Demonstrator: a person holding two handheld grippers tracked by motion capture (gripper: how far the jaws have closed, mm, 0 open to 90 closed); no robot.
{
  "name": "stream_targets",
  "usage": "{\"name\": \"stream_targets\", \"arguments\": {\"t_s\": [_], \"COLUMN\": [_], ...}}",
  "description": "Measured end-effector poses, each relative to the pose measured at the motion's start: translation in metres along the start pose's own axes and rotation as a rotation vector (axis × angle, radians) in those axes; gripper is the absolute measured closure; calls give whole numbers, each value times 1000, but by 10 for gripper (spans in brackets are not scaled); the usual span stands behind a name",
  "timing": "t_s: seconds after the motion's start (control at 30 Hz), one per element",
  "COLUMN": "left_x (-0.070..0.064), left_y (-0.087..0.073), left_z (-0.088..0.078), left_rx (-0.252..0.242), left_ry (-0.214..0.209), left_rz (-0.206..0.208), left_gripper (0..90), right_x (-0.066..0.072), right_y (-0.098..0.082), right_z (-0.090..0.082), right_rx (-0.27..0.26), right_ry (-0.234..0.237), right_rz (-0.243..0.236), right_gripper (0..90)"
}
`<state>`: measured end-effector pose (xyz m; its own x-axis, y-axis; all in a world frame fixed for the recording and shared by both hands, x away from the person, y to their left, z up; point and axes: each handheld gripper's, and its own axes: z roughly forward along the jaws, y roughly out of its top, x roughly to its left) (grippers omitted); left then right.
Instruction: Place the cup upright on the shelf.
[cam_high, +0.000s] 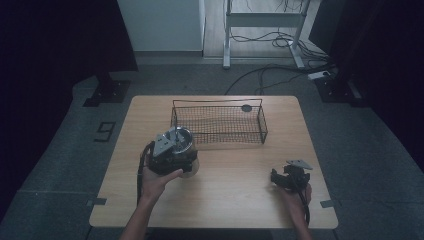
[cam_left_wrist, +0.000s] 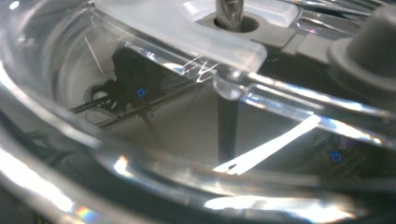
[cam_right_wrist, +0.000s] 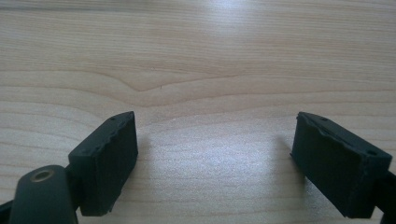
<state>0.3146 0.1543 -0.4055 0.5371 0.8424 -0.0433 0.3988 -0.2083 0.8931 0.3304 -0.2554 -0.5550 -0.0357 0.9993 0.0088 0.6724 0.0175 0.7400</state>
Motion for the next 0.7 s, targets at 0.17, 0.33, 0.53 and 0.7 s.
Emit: {"name": "stream_targets", "arguments": {"t_s": [0.17, 0.33, 0.53, 0.7], "left_x": [1, 3, 10, 14], "left_y": [0, 2, 7, 11], "left_z": [5, 10, 14, 17], "left_rx": [5, 6, 4, 4], "left_ry": [-1, -1, 14, 27], "left_rz": [2, -4, -12, -10], "left_gripper": [39, 39, 39, 39], "right_x": [0, 0, 0, 0], "right_y": [0, 0, 0, 0], "right_z": [0, 0, 0, 0], "right_rx": [0, 0, -1, 0], "right_ry": [0, -1, -1, -1], "right_rz": [1, 1, -1, 1], "right_gripper": [141, 141, 141, 141]}}
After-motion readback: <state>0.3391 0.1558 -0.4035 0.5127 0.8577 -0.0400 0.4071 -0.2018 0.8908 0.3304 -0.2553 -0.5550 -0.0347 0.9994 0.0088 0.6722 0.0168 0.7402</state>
